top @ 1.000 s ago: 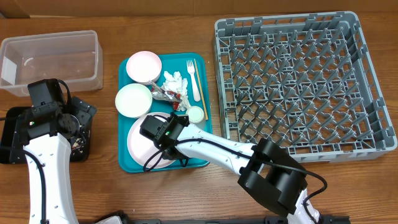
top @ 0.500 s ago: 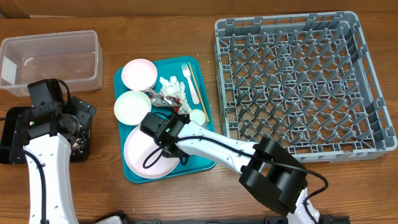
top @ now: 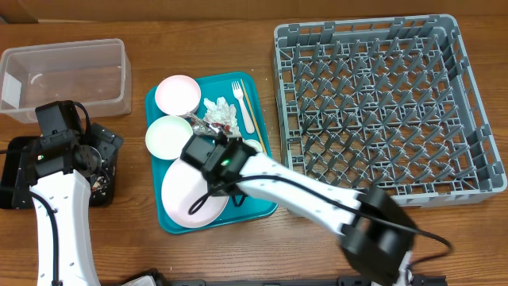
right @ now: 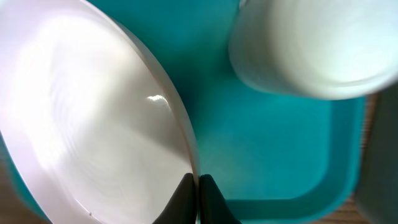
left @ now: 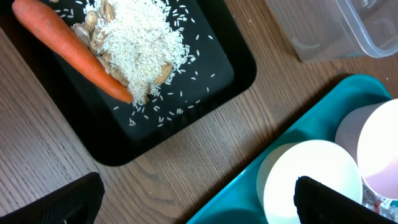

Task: Sort waste into correct bins and load items into the dishwasher rack
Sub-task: 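Close the right gripper on the plate rim and tilt it up, then carry the plate right and stand it upright in the grey rack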

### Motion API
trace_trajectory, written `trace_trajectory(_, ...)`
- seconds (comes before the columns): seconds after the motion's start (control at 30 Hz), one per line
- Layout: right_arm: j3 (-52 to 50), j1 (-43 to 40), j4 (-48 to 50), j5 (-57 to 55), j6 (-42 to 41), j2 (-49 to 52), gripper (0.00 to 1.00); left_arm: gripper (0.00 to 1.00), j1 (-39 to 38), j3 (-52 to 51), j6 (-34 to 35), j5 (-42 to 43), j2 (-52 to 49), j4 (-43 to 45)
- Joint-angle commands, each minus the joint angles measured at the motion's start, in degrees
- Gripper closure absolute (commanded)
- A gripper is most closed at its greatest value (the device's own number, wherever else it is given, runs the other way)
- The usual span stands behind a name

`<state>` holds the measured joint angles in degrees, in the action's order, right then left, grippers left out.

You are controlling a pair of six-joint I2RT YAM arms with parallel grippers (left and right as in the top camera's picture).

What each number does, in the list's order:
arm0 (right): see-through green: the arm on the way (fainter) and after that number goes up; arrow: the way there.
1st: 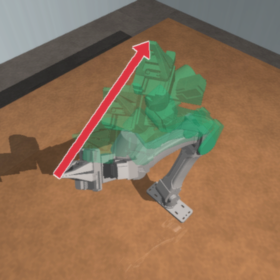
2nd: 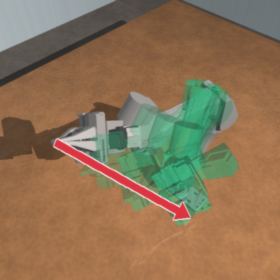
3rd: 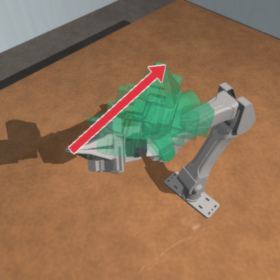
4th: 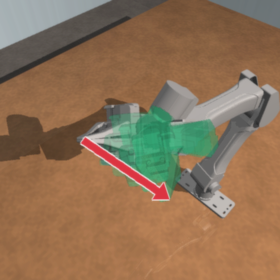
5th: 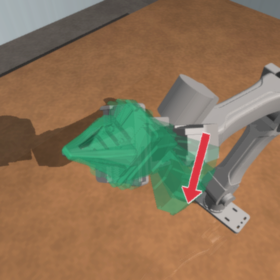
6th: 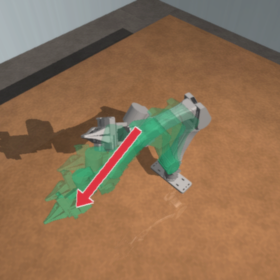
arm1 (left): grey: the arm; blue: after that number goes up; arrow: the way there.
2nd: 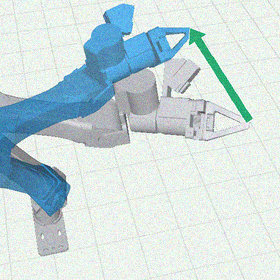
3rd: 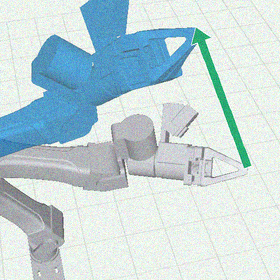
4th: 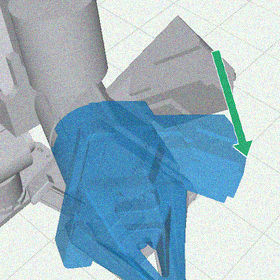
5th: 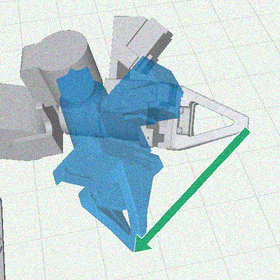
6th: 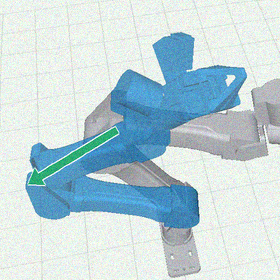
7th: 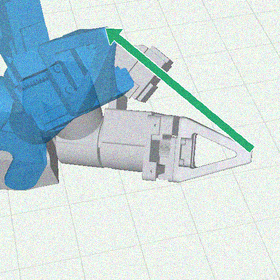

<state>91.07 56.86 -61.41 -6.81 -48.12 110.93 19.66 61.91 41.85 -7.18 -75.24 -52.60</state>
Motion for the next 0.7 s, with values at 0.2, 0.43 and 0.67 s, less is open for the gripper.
trace_trajectory(0.2, 1.3, -9.3, -1.1, -0.5, 6.9, -16.3, 0.96, 0.0, 0.2, 1.2, 0.6, -1.2, -0.1, 0.0)
trace_trajectory(0.43, 1.3, -26.7, -1.3, -6.3, 14.1, -24.8, 0.96, 0.0, 0.2, 1.2, 0.6, -1.2, -0.1, 0.0)
trace_trajectory(0.67, 1.2, -37.4, 0.2, -23.8, 18.4, -25.0, 0.96, 0.0, 0.2, 1.2, 0.6, -1.2, -0.1, 0.0)
